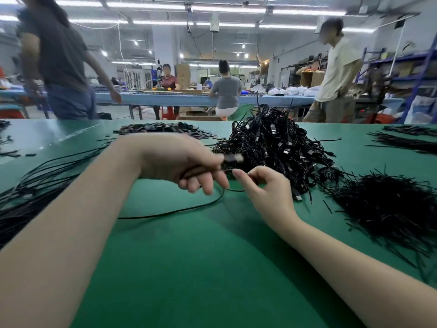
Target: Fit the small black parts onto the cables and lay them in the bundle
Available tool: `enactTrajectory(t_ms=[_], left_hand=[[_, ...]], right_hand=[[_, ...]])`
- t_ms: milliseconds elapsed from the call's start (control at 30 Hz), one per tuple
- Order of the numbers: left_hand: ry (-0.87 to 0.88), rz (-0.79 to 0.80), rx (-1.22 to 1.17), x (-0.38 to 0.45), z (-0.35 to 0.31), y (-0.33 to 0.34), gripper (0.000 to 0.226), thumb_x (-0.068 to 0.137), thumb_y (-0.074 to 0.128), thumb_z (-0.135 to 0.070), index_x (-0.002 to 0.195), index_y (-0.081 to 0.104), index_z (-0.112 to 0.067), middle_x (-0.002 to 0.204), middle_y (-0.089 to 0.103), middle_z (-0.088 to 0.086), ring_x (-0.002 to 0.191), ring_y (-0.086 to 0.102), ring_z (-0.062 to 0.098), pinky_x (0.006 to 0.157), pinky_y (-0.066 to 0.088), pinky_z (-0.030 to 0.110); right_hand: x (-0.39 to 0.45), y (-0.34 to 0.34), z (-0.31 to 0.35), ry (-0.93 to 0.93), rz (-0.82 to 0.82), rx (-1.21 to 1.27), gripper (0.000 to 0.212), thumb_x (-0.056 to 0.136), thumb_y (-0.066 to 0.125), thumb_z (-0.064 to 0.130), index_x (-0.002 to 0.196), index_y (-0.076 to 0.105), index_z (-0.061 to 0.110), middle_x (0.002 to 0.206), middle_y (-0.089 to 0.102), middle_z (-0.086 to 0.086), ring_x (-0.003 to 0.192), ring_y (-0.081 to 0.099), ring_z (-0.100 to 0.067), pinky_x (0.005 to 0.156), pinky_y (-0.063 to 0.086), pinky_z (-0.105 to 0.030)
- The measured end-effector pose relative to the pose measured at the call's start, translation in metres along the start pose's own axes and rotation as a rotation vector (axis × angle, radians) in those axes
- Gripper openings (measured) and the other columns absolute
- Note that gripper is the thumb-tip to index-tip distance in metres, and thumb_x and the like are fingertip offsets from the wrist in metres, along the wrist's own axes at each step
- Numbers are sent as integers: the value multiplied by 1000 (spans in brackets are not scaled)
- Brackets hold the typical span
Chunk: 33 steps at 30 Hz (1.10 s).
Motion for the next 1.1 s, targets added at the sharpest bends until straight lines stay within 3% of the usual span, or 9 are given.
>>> enactTrajectory(t_ms=[67,133,300,433,500,633,767,1000,1100], left_hand=[[-87,-153,125,13,6,4,37,101,43,-29,102,69,-3,83,74,8,53,61,9,45,38,15],[19,-331,-111,27,1,2,38,103,41,-29,111,64,1,88,73,8,63,62,11,51,44,16],[283,-436,-740,27,-14,-12,32,102,40,-29,107,65,-8,95,75,4,78,70,11,65,55,19],[464,-329,-948,4,-32,-31,35,102,39,-32,98,68,-12,70,67,-8,56,60,3,52,46,13],[542,-240,-949,-7,-39,-39,34,100,41,-31,86,68,-15,53,51,-12,44,44,0,46,32,13],[343,-49,-432,-7,-31,-17,37,90,46,-31,73,73,-13,45,49,-6,36,38,5,40,29,15],[58,-206,52,22,-4,4,37,101,43,-32,103,69,-6,80,75,5,56,60,8,47,42,14],[316,-502,-675,44,1,-4,31,103,40,-30,105,64,-12,89,74,0,80,67,9,83,54,23],[359,-488,-768,42,-4,0,35,104,36,-31,101,66,-12,86,75,0,78,69,9,73,57,21]], right_hand=[[0,-8,15,-91,-106,43,38,89,64,37,61,48,15,52,43,12,49,35,-3,47,27,-17],[-6,-1,36,-209,-90,80,25,95,54,32,70,53,24,58,51,19,53,44,1,50,31,-13],[-25,39,39,-243,279,92,36,97,38,30,132,47,36,59,47,16,52,42,-5,53,34,-22],[-26,43,16,-171,440,-56,20,101,39,31,102,59,31,54,44,1,54,43,-31,53,41,-41],[-18,36,2,-64,406,-125,25,99,43,35,89,63,25,47,44,9,46,41,-21,48,35,-36],[8,3,-5,89,140,-151,47,91,51,52,68,60,12,43,44,10,40,34,-5,46,25,-26],[24,-14,9,163,7,-49,40,93,51,39,69,54,7,49,42,10,49,37,-8,51,28,-28],[8,9,53,-65,138,40,26,101,38,20,82,51,31,57,53,26,52,45,3,49,31,-13],[-2,15,53,-119,153,85,16,101,42,25,87,50,25,56,50,19,50,40,-4,49,29,-17]])
Point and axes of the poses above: each hand's wrist, its own x-axis towards the middle knuckle, its own y-axis out of the palm, z = x × y, the point moved 7 cm from there along x, towards the middle knuckle
